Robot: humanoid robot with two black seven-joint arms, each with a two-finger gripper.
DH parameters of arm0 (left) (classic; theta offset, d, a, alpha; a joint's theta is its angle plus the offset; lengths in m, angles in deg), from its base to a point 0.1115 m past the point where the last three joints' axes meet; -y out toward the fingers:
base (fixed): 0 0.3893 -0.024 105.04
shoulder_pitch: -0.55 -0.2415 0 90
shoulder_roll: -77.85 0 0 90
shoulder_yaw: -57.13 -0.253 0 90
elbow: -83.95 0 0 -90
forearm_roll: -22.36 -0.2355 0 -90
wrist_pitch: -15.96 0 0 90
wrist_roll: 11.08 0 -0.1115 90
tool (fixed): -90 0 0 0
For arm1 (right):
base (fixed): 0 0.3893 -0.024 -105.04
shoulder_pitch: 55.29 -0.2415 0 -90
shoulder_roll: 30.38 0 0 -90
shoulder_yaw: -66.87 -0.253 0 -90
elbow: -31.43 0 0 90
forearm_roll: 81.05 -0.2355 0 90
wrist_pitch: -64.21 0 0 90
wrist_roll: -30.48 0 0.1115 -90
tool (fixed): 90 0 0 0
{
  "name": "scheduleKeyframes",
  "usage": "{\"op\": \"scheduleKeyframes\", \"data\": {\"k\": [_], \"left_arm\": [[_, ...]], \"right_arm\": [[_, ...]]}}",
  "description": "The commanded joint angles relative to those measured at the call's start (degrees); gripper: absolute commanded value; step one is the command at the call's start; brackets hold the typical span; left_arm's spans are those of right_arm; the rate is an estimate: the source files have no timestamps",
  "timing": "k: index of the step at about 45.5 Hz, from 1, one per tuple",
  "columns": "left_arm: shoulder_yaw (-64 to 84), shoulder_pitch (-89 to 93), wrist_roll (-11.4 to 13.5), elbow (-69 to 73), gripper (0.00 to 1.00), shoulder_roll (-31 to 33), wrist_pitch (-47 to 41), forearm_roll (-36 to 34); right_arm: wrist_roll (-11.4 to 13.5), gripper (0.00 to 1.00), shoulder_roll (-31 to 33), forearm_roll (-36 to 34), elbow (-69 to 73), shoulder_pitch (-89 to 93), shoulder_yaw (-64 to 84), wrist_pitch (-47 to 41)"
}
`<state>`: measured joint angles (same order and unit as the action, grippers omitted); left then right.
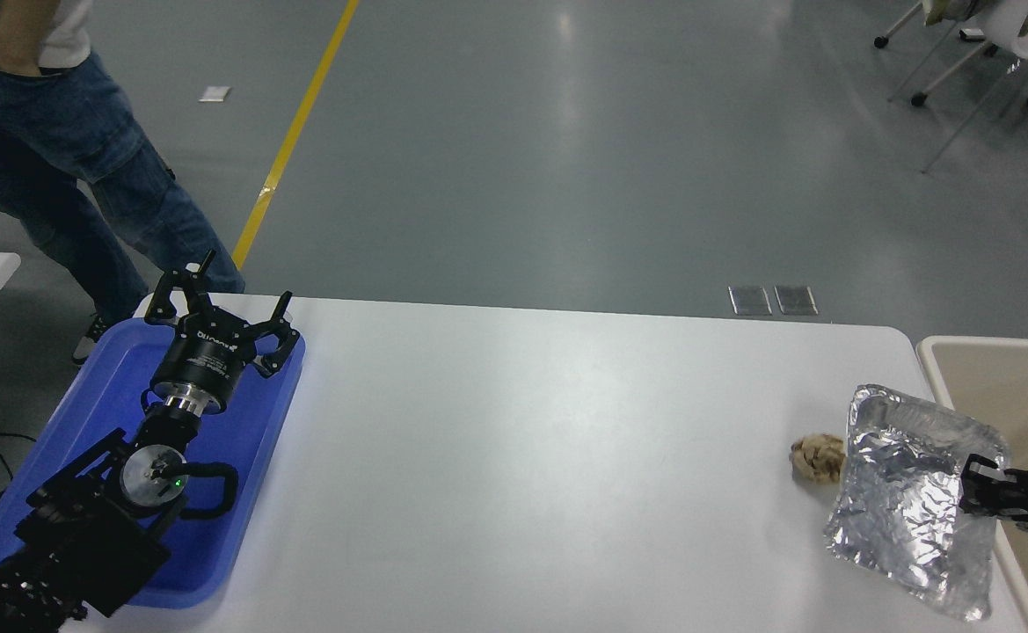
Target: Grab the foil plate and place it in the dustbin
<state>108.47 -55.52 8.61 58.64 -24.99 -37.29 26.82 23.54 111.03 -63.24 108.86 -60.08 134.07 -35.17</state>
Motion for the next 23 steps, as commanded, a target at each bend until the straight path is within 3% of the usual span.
{"op": "scheduleKeyframes", "data": {"k": [1,23], "left_arm": [[0.0,0.0,0.0,0.0,1.00,0.0,0.0,0.0],[0.0,0.0,0.0,0.0,1.00,0.0,0.0,0.0]], "right_arm": [[0.1,0.00,0.6,3.5,0.8,-17.9,5.7,-11.4],[0.2,0.00,-4.5,4.3,0.4,-37.0,13.2,-20.0]]}}
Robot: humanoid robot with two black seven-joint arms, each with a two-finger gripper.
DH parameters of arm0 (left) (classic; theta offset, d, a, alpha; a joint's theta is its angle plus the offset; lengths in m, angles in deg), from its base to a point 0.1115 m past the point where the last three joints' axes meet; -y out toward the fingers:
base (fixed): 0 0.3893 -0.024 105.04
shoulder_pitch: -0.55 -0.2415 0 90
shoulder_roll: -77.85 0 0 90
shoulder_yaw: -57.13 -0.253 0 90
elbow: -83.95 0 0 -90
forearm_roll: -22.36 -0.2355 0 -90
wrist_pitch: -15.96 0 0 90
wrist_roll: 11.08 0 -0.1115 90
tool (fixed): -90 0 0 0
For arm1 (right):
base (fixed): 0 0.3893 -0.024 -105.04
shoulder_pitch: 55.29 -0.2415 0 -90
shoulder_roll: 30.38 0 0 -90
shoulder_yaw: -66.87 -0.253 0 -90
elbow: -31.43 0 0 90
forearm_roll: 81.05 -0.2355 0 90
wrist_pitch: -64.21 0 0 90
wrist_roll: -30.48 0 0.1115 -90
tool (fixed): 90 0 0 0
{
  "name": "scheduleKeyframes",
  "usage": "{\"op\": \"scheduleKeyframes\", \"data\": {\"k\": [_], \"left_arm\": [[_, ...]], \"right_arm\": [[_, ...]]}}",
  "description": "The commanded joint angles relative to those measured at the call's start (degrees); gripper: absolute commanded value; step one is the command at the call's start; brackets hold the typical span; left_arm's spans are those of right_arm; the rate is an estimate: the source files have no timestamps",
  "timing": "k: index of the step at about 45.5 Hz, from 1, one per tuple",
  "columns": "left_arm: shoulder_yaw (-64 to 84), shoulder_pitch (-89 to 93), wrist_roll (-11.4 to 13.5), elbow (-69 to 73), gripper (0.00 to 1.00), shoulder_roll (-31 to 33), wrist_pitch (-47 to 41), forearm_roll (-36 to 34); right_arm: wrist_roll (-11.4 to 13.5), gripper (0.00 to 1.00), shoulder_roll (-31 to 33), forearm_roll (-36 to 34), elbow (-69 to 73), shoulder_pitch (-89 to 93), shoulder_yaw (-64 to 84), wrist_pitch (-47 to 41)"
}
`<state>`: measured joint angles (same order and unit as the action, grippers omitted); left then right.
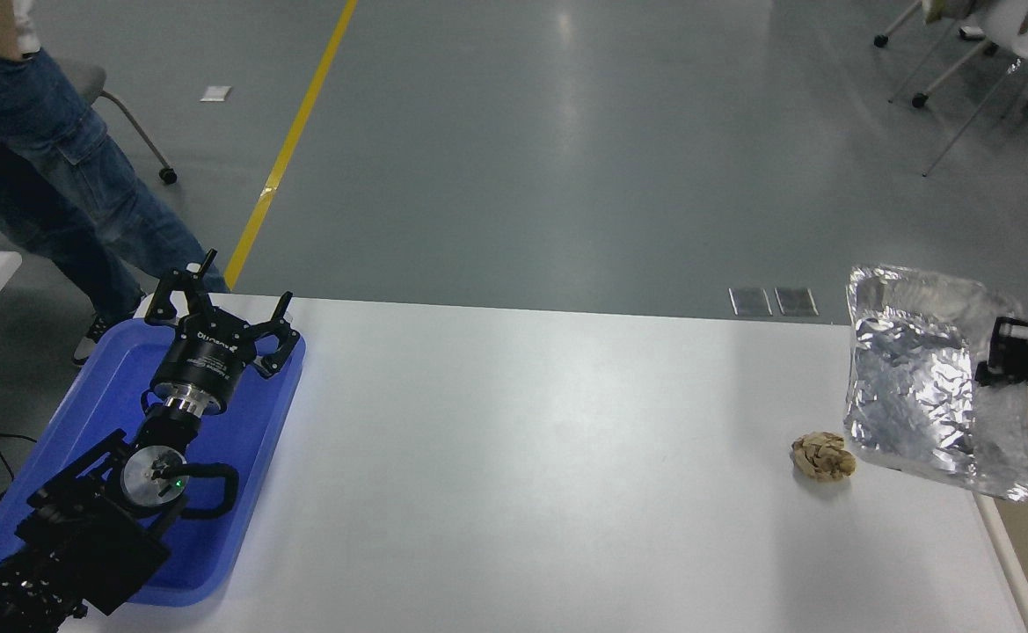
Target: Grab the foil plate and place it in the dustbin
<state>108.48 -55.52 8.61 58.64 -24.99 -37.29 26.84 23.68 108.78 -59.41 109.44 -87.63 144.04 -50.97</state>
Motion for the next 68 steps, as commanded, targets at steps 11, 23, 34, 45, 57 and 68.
{"op": "scheduleKeyframes", "data": {"k": [11,23,34,45,57,68], "left_arm": [[0.0,0.0,0.0,0.0,1.00,0.0,0.0,0.0],[0.0,0.0,0.0,0.0,1.00,0.0,0.0,0.0],[0.0,0.0,0.0,0.0,1.00,0.0,0.0,0.0],[0.0,0.0,0.0,0.0,1.00,0.0,0.0,0.0],[0.0,0.0,0.0,0.0,1.00,0.0,0.0,0.0],[0.0,0.0,0.0,0.0,1.00,0.0,0.0,0.0]], "right_arm": [[0.0,0.00,-2.6,0.5,-0.1,-12.7,3.4,-5.4],[0.0,0.00,-2.2,0.6,-0.3,-11.5,3.5,-5.0],[0.0,0.00,-2.6,-0.7,-12.5,-0.2,2.1,-0.2],[0.0,0.00,-2.1,-4.0,-34.2,22.6,-5.1,0.6],[0.4,0.00,-2.1,-5.7,-48.6,41.2,-14.2,2.2],[0.6,0.00,-2.1,-8.0,-57.2,55.5,-18.6,6.5]]}}
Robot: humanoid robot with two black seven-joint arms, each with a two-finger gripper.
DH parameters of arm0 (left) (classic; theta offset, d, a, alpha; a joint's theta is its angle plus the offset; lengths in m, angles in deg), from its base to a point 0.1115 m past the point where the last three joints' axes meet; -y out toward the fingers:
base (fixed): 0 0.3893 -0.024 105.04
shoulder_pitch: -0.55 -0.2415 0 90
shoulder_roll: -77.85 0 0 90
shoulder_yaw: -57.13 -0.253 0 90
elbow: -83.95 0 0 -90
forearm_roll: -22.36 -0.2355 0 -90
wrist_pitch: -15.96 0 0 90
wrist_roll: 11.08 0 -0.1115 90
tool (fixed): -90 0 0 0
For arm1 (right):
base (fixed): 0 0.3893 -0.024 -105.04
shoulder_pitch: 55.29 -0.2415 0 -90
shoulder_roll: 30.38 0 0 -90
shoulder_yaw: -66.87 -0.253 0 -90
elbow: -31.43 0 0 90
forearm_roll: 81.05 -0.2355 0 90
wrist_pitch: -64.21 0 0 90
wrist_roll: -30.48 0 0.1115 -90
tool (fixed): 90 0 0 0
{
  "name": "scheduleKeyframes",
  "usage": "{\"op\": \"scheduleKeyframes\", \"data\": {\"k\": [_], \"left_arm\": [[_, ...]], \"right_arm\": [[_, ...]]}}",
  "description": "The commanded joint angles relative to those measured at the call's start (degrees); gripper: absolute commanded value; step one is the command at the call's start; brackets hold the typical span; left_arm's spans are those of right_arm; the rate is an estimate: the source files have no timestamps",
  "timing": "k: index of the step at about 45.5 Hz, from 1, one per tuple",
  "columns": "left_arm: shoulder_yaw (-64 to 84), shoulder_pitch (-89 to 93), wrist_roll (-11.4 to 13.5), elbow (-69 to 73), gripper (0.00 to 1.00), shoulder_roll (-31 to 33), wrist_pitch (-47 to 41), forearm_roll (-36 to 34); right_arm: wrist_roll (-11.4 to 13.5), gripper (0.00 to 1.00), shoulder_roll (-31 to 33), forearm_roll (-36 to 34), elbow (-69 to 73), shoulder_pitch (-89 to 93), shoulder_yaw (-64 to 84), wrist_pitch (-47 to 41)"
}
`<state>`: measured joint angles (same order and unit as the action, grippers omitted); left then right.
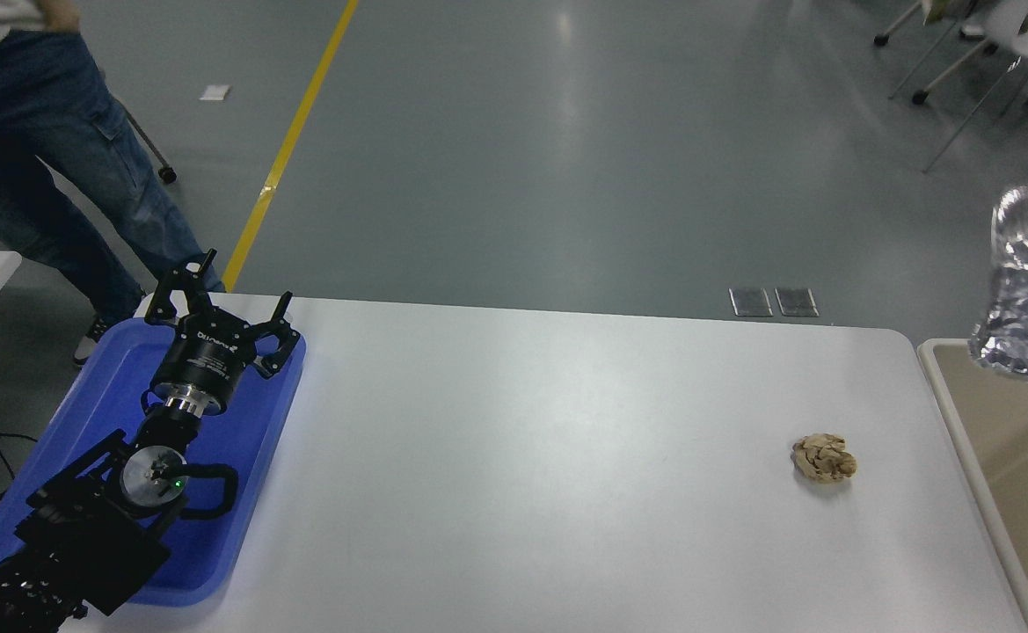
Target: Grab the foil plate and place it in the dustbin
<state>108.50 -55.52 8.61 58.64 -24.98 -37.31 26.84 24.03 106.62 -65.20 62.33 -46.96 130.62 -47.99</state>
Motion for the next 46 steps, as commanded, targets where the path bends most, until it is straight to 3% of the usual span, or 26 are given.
{"op": "scheduleKeyframes", "data": {"k": [1,20,46], "left_arm": [[0.0,0.0,0.0,0.0,1.00,0.0,0.0,-0.1],[0.1,0.0,0.0,0.0,1.00,0.0,0.0,0.0],[0.0,0.0,0.0,0.0,1.00,0.0,0.0,-0.1]], "right_arm": [[0.3,0.00,0.0,-2.5,-10.6,16.0,-5.6,4.1],[0.5,0.00,-3.0,-3.3,-16.7,31.4,-11.5,12.2],[0.5,0.00,-6.2,-3.3,-21.0,38.5,-14.4,13.7]]}}
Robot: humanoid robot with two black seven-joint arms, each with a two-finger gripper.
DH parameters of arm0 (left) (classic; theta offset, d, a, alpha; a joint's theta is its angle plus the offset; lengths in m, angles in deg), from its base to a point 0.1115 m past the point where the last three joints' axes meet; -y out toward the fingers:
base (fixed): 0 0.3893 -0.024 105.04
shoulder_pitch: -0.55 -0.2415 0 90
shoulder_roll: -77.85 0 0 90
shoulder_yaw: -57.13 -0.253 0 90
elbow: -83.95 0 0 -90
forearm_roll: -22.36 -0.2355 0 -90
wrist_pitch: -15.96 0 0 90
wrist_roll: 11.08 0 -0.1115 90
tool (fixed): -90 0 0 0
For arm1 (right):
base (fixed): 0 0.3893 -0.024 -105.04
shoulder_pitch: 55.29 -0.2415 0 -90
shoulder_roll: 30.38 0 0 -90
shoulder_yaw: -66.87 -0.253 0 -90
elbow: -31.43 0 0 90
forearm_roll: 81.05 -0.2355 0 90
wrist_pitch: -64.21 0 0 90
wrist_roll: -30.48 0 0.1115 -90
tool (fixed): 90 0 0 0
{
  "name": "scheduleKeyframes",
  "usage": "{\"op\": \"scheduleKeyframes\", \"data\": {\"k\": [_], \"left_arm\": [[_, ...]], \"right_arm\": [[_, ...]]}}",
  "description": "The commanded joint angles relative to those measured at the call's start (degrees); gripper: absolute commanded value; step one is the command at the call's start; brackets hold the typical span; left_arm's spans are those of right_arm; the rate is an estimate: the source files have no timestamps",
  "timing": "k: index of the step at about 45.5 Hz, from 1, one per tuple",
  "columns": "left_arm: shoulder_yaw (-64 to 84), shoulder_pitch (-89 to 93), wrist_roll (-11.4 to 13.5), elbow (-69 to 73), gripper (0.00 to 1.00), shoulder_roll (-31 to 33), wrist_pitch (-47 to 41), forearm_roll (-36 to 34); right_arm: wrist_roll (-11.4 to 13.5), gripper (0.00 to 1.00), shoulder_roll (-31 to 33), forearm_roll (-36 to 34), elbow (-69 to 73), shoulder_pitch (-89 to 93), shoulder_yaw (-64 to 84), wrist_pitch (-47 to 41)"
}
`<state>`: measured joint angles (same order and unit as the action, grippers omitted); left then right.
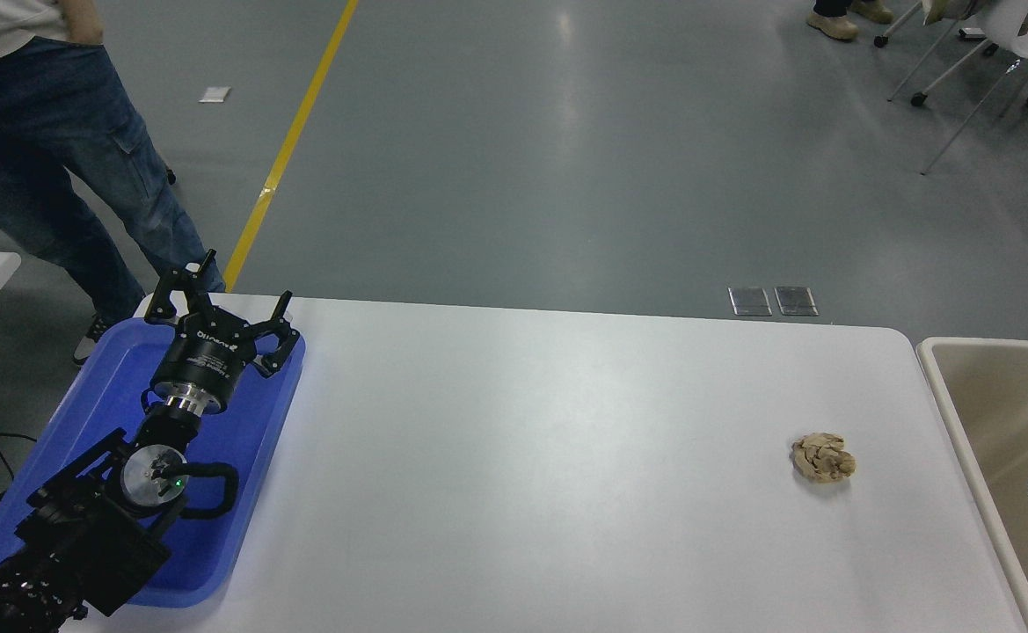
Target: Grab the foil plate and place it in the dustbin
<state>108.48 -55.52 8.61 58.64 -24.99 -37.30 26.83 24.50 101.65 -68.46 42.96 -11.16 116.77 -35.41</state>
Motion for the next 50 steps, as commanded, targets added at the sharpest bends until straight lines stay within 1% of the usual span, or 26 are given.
{"op": "scheduleKeyframes", "data": {"k": [1,9,10,12,14,20,23,28,31,33,34,43,46,47,50], "left_arm": [[0.1,0.0,0.0,0.0,1.00,0.0,0.0,0.0],[0.1,0.0,0.0,0.0,1.00,0.0,0.0,0.0],[0.0,0.0,0.0,0.0,1.00,0.0,0.0,0.0],[0.1,0.0,0.0,0.0,1.00,0.0,0.0,0.0],[0.1,0.0,0.0,0.0,1.00,0.0,0.0,0.0],[0.0,0.0,0.0,0.0,1.00,0.0,0.0,0.0],[0.1,0.0,0.0,0.0,1.00,0.0,0.0,0.0],[0.1,0.0,0.0,0.0,1.00,0.0,0.0,-0.1],[0.1,0.0,0.0,0.0,1.00,0.0,0.0,0.0],[0.1,0.0,0.0,0.0,1.00,0.0,0.0,-0.1],[0.0,0.0,-0.1,0.0,1.00,0.0,0.0,0.0],[0.1,0.0,0.0,0.0,1.00,0.0,0.0,0.0],[0.1,0.0,0.0,0.0,1.00,0.0,0.0,0.0],[0.1,0.0,0.0,0.0,1.00,0.0,0.0,0.0],[0.0,0.0,0.0,0.0,1.00,0.0,0.0,0.0]], "right_arm": [[0.0,0.00,-1.4,0.0,-1.9,2.9,-0.6,1.3],[0.0,0.00,-2.3,0.0,-2.0,3.9,-0.6,2.9],[0.0,0.06,-2.3,0.0,-2.0,3.9,-0.6,3.0],[0.0,0.23,-2.3,-0.1,-2.0,3.9,-0.6,3.4],[0.0,0.32,-2.3,-0.1,-2.0,3.9,-0.6,3.6],[0.0,0.51,-2.3,-0.1,-1.9,4.2,-0.6,3.7],[0.0,0.63,-2.7,-0.1,-2.0,4.6,-0.5,3.8],[-0.1,0.77,-2.9,-0.1,-1.9,3.9,-0.5,3.9],[-0.1,0.80,-2.9,0.0,-1.8,2.3,-0.4,3.9],[-0.1,0.95,-2.7,-0.1,-1.4,-1.3,-0.4,3.9],[-0.1,0.99,-2.5,-0.1,-1.1,-2.8,-0.4,3.9],[-0.3,1.00,-3.0,0.2,1.4,-13.9,2.0,3.0],[-0.3,1.00,-3.7,0.2,5.3,-18.6,3.6,3.0],[-0.2,1.00,-4.2,0.2,9.2,-22.0,4.9,3.0],[-0.2,1.00,-4.8,0.2,14.9,-26.8,6.7,3.0]]}}
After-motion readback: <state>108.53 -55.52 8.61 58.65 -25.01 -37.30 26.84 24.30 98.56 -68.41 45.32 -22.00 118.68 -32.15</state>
